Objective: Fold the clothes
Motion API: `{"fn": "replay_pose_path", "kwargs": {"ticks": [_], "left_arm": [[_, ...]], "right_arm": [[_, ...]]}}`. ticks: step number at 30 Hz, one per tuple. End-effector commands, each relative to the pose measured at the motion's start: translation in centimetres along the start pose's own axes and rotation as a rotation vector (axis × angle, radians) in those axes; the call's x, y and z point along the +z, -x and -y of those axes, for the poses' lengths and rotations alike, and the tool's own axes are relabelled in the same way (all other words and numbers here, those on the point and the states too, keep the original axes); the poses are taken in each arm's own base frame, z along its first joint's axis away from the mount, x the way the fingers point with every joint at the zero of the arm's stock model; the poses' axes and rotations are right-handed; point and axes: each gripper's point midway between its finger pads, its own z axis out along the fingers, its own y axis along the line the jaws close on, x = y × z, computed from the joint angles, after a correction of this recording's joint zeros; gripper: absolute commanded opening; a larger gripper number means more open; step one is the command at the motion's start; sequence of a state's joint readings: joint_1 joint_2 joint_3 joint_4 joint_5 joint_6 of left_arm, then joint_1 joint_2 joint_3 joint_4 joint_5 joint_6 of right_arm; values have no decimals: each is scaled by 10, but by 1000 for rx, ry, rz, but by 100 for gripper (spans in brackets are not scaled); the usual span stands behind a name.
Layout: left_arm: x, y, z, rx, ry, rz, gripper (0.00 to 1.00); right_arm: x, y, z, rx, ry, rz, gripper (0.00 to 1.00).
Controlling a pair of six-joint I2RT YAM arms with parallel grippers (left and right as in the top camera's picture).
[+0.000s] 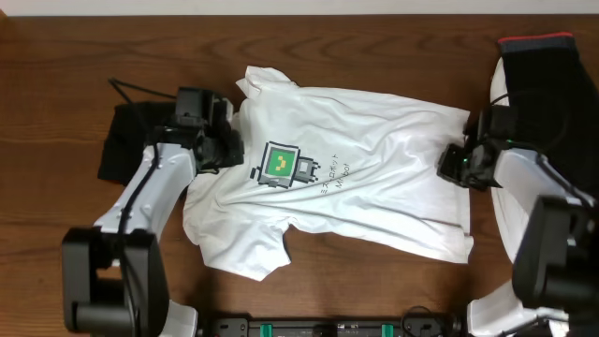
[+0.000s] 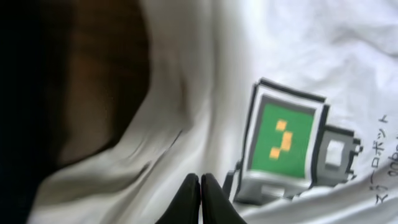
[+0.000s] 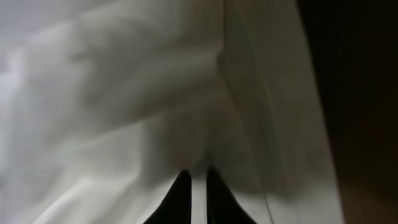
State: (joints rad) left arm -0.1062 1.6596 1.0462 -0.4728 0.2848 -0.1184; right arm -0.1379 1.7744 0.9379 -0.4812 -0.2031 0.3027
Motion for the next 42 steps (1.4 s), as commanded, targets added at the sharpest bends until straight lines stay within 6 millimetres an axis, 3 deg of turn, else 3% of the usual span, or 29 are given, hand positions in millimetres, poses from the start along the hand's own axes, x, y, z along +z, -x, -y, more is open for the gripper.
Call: {"fn": "replay_pose_path", "kwargs": {"ticks": [1, 6, 13, 17, 22, 26, 28, 30, 33, 36, 39, 42], "left_arm": [[17, -5, 13, 64, -51, -35, 7], [47, -12, 7, 95, -36, -76, 6], [68, -22, -52, 74, 261, -117, 6], [63, -19, -82, 35, 445, -89, 6], [51, -4, -93, 10, 495, -45, 6], [32, 16, -101, -59, 510, 9, 6], [22, 26, -98, -67, 493, 32, 6], [10, 36, -88, -53, 458, 52, 6], [-12, 54, -57, -35, 335, 109, 11], [-30, 66, -21, -2, 193, 165, 14], [-34, 64, 6, 32, 100, 167, 14], [-23, 48, 34, 70, 6, 107, 14]], "right_arm": [[15, -2, 0, -1, 10, -20, 7], [26, -5, 11, 4, -40, -33, 8], [22, -10, 36, 8, -182, -41, 7], [18, -11, 56, 13, -282, -39, 7], [11, -9, 74, 62, -352, -33, 6], [5, -2, 75, 90, -331, -39, 6], [0, 6, 62, 82, -255, -46, 6], [-7, 17, 35, -6, -105, -53, 8], [-33, 35, -9, -112, 130, -24, 15], [-61, 53, -36, -136, 242, 34, 19], [-73, 66, -49, -103, 272, 68, 21], [-68, 75, -53, -99, 233, 104, 17]]}}
